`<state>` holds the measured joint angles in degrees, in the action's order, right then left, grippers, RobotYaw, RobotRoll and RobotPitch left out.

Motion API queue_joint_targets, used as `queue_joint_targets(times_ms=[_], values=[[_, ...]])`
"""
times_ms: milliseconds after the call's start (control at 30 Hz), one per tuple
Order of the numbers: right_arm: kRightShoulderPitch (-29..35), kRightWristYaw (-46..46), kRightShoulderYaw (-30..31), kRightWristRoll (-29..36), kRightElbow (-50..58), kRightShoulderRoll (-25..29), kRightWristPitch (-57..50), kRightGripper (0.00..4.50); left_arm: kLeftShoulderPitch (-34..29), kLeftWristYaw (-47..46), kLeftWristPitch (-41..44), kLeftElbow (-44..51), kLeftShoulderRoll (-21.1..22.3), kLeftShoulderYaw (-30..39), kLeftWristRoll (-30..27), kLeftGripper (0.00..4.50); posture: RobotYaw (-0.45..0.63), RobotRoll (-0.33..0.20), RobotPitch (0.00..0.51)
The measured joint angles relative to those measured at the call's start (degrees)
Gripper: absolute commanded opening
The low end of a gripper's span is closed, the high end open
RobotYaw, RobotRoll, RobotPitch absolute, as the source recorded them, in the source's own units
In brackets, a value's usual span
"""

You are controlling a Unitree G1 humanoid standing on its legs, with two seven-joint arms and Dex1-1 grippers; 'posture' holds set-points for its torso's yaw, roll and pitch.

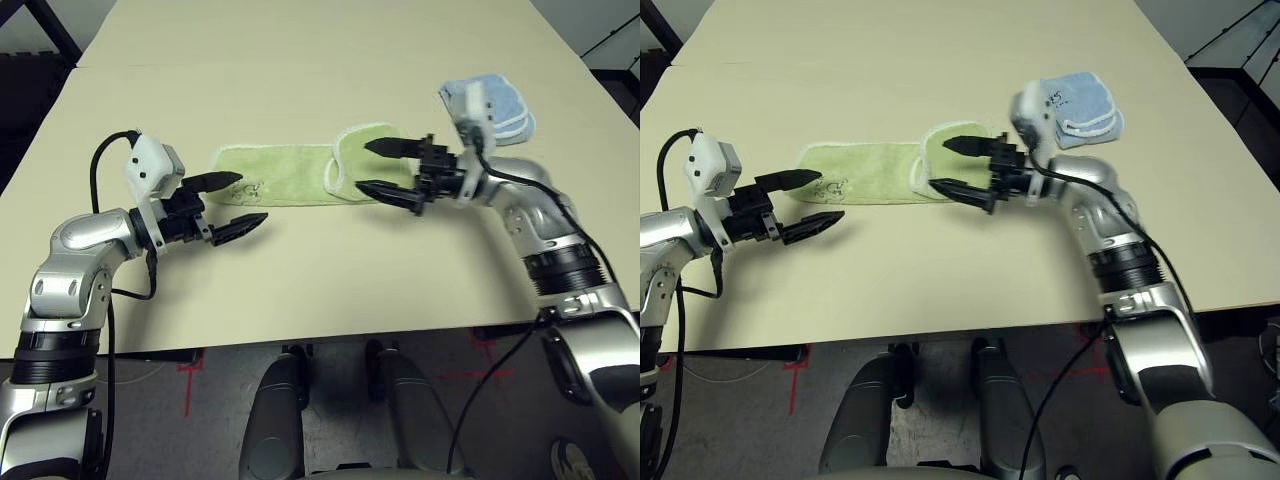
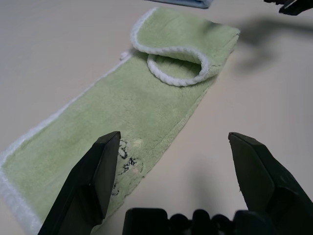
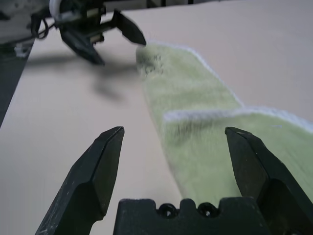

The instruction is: Fold the towel and set it aside.

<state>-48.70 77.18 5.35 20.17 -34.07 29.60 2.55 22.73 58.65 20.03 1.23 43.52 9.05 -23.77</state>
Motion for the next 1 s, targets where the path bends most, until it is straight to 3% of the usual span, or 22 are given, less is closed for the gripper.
queue_joint_targets(times_ms=[233, 467, 633, 833, 1000], values=[[-4.74, 11.57, 0.08, -3.76, -13.73, 4.02, 10.14, 4.47, 1.02, -5.8, 6.35, -0.41, -0.57, 1.81, -1.53, 4.5, -0.01, 0.0, 0.225], [-6.28, 14.17, -1.69, -4.7, -18.27, 3.99, 14.12, 4.47, 3.68, -9.75, 13.41, 0.4, 0.39, 4.87, -4.25, 4.5, 0.0, 0.0, 0.225], [-4.9, 13.12, -3.61, -4.6, -17.83, 3.77, 12.87, 4.47, 1.19, -11.77, 28.89, 4.01, 4.22, 11.23, -12.35, 4.5, 0.0, 0.0, 0.224], [-4.04, 12.29, -3.82, -4.54, -15.07, 2.98, 11.21, 4.47, 3.07, -16.35, 46.8, 3.78, 5.73, 15.95, -20.22, 4.5, 0.0, 0.0, 0.22], [-3.86, 11.89, -3.89, -4.53, -13.67, 2.56, 10.5, 4.47, 8.95, -25.09, 59.68, -0.7, -0.84, 22.31, -23.27, 4.5, 0.0, 0.0, 0.219]])
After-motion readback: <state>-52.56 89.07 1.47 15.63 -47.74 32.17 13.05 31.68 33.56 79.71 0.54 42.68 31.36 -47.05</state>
